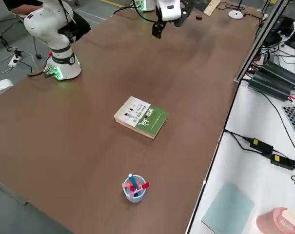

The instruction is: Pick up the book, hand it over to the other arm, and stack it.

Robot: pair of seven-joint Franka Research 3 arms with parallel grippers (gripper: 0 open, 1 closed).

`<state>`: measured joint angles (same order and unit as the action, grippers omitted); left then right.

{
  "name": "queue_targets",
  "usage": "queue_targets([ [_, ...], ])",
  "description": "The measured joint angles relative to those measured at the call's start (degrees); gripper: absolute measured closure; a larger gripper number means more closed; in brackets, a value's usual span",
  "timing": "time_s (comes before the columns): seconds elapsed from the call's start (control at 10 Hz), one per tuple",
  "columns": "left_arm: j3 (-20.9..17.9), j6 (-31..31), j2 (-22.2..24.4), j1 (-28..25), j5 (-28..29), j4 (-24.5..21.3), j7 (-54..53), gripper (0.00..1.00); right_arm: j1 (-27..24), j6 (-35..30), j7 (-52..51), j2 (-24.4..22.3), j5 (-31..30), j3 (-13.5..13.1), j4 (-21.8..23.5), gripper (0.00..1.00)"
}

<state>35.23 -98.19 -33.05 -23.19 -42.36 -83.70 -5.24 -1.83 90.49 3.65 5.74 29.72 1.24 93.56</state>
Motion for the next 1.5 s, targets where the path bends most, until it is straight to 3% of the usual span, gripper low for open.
queue_targets([
  [0.3,0.0,-3.5,0.0,3.4,-3.8,0.7,0.8,0.99,-0.1,1.4,-2.3,-0.5,9.7,-1.3,3.8,0.00],
  [0.9,0.3,-14.3,-0.1,11.1,-11.0,1.0,-5.9,0.99,-0.2,3.4,-18.0,-0.5,28.1,-6.2,14.8,0.00],
  [1.5,0.3,-24.1,-2.5,20.7,-17.8,2.7,-10.5,0.99,0.1,3.4,-29.0,-0.4,44.1,-6.6,25.4,0.00],
])
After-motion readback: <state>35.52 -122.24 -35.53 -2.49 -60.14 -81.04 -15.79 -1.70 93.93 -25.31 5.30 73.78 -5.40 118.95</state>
